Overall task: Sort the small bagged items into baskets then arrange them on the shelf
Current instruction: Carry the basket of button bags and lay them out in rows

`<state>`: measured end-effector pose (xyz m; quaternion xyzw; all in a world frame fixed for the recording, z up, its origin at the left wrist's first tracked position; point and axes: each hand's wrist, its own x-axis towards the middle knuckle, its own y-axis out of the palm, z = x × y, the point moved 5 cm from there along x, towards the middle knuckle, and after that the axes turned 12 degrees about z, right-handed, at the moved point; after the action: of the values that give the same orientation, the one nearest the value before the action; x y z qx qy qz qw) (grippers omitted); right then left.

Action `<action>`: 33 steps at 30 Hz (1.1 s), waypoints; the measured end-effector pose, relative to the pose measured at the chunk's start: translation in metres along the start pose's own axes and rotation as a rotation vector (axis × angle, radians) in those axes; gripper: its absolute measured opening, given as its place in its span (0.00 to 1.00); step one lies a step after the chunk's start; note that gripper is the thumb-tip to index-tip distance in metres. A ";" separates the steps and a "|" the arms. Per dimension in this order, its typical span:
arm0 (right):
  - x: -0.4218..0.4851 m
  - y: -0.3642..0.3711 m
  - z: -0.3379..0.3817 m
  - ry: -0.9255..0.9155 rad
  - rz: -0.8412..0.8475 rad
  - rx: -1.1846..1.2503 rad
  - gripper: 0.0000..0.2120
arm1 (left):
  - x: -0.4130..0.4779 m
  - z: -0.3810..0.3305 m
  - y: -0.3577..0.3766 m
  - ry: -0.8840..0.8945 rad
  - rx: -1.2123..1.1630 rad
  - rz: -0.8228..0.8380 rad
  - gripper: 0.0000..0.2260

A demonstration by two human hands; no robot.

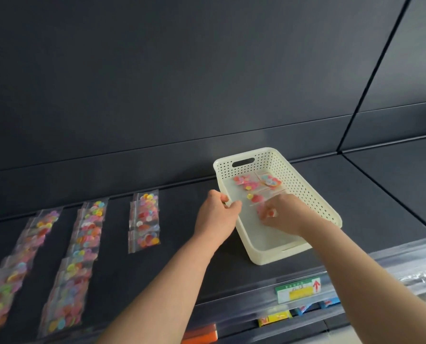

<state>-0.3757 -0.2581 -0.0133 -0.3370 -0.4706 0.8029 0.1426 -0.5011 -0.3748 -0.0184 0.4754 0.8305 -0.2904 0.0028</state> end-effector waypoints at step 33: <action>-0.010 0.003 0.136 -0.272 -0.068 0.499 0.14 | -0.049 0.039 -0.088 0.157 -0.208 0.017 0.07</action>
<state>-0.4597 -0.3549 0.0335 -0.1647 -0.2844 0.9265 0.1833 -0.5548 -0.4659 0.0050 0.5009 0.8497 -0.1644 -0.0104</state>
